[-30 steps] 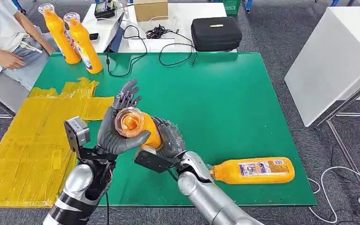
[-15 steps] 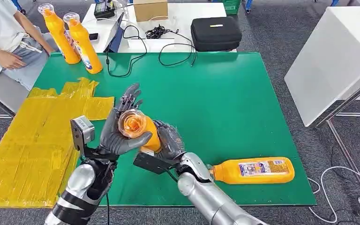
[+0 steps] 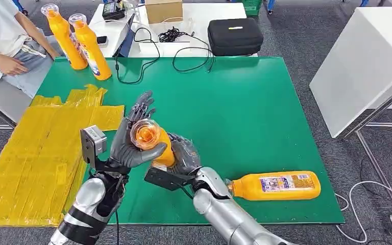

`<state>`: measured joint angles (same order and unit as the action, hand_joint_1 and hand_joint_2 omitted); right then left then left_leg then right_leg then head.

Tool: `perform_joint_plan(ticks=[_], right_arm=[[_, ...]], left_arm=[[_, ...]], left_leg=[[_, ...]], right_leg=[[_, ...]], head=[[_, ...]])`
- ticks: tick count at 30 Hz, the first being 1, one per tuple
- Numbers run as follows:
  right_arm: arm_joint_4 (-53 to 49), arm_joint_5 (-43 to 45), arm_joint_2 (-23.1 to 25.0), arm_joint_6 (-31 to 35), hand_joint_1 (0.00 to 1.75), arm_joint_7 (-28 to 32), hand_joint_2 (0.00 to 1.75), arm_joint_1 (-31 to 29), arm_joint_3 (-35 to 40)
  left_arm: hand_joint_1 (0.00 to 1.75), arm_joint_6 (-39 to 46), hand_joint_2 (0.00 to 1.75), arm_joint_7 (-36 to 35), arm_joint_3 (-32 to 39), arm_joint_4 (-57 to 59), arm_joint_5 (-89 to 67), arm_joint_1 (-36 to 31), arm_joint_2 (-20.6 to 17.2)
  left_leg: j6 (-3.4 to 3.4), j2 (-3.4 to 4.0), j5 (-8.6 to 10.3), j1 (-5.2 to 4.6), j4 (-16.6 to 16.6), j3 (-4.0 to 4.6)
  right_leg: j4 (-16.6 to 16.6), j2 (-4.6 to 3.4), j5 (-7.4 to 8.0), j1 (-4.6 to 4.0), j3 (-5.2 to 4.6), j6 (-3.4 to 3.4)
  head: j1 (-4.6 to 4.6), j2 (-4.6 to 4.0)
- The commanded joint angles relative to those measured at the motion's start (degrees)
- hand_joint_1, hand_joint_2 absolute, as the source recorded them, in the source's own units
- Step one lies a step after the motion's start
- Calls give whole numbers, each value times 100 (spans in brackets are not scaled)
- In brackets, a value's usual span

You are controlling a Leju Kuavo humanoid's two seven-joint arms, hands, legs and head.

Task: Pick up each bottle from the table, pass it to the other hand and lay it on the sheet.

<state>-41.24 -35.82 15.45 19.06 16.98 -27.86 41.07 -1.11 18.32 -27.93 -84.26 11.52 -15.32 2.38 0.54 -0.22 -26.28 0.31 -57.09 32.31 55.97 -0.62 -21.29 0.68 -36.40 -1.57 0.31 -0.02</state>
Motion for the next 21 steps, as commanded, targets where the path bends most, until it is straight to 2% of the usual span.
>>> perform_joint_plan(ticks=[1, 21], right_arm=[[390, -117, 87, 6, 175, 76, 175, -42, 575], [385, -121, 115, 0, 175, 51, 175, -6, 567]], left_arm=[[175, 36, 175, 9, -213, 416, -41, -411, 200], [175, 39, 175, 19, -166, 435, -70, -392, 206]], left_leg=[[-1, -14, -5, 5, 0, -15], [-1, -10, -2, 2, 1, -9]], right_leg=[[-3, 19, -9, -6, 21, 4], [-2, 14, -5, -3, 12, 2]], head=[[0, 0], [0, 0]])
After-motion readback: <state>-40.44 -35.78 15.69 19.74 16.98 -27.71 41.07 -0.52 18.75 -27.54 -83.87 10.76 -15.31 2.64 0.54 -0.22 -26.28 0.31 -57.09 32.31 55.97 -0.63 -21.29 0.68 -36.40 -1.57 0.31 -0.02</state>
